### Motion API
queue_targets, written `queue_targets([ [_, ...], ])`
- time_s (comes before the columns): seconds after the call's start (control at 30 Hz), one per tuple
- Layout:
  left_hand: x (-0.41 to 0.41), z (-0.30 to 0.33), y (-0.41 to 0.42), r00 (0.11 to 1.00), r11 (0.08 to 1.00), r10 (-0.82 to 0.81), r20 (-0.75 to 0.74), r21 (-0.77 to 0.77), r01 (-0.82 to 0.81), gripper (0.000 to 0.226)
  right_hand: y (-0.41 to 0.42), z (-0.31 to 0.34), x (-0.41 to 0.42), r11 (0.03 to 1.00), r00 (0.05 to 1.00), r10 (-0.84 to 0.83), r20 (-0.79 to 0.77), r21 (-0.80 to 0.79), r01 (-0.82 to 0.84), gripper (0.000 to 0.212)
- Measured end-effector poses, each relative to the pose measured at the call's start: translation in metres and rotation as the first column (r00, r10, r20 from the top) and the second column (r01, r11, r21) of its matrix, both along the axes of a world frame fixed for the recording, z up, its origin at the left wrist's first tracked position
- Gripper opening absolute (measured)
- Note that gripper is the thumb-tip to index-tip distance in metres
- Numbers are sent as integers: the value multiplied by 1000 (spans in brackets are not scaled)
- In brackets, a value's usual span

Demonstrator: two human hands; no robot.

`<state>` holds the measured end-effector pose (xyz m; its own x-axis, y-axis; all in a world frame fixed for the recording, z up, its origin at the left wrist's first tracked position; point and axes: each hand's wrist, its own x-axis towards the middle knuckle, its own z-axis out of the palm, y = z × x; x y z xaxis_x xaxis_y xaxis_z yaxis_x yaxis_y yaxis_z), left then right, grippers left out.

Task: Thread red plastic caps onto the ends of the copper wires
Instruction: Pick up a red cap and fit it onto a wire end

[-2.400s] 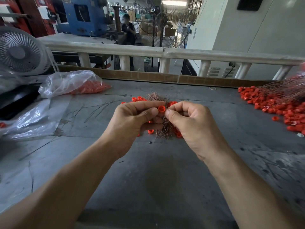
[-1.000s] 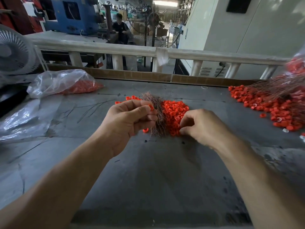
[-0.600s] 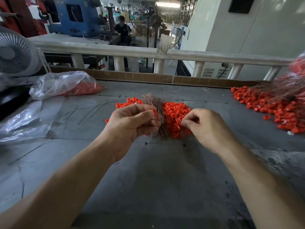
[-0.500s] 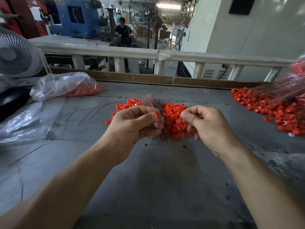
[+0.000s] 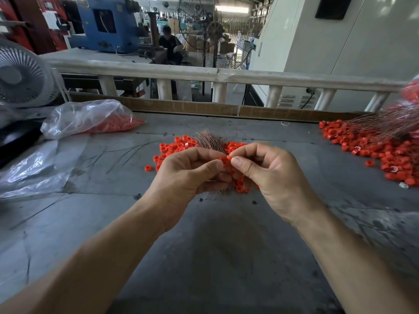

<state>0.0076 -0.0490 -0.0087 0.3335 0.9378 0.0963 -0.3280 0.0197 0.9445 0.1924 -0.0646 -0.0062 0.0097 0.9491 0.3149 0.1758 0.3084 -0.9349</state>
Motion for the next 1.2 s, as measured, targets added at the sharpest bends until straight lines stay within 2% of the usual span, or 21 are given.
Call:
queue_targets([
  [0.13,-1,1,-1,1000,1000,6,-3,5,-6,31,-2,0,-3,1000,1000,-20,22,16,19,14],
  [0.27,0,0,-1,1000,1000,-2,-3,12,2,30,-4,2,-5,993,994,-64,89,106,54,19],
  [0.63,4,-2,-3,998,994,50,-33,99,-46,26,-11,8,-10,953,929,-200,311,281,111,1],
  [0.83,5,-3,-4,994,982,97,-59,168,-86,26,-12,12,-11,917,876,-270,399,385,107,2],
  [1.2,5,-4,-2,992,977,114,-57,190,-102,22,-14,15,-14,920,844,-279,459,381,97,5],
])
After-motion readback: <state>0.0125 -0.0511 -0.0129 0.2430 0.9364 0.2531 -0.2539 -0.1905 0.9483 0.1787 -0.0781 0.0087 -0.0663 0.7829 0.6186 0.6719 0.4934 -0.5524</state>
